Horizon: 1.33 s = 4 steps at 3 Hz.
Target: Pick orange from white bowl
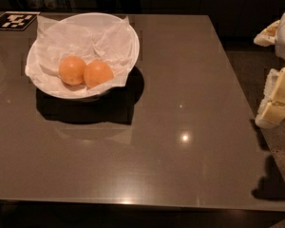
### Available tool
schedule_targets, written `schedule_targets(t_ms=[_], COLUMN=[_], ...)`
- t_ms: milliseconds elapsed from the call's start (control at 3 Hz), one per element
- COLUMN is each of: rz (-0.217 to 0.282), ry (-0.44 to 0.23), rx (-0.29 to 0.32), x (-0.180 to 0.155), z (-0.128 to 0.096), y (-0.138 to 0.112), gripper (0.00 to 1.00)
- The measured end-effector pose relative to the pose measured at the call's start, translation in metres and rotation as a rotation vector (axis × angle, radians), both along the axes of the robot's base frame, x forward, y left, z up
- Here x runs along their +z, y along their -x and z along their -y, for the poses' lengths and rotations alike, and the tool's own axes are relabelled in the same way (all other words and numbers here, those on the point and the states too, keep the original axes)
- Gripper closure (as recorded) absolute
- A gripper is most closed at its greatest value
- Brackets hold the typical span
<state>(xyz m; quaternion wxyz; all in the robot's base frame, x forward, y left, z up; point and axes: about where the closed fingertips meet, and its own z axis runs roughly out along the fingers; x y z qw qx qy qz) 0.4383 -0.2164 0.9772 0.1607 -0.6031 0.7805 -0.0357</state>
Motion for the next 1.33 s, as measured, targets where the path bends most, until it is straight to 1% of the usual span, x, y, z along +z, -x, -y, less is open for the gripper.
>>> schedule_targets(t_ms=[333, 667, 1333], rz=[0.000, 0.005, 0.009], ry=[0.000, 0.017, 0.122], rx=[0.000, 0.002, 0.012], x=[0.000, 0.004, 0.012], z=[0.000, -0.005, -0.029], y=[0.000, -0.002, -0.017], gripper=[0.00, 0.00, 0.00])
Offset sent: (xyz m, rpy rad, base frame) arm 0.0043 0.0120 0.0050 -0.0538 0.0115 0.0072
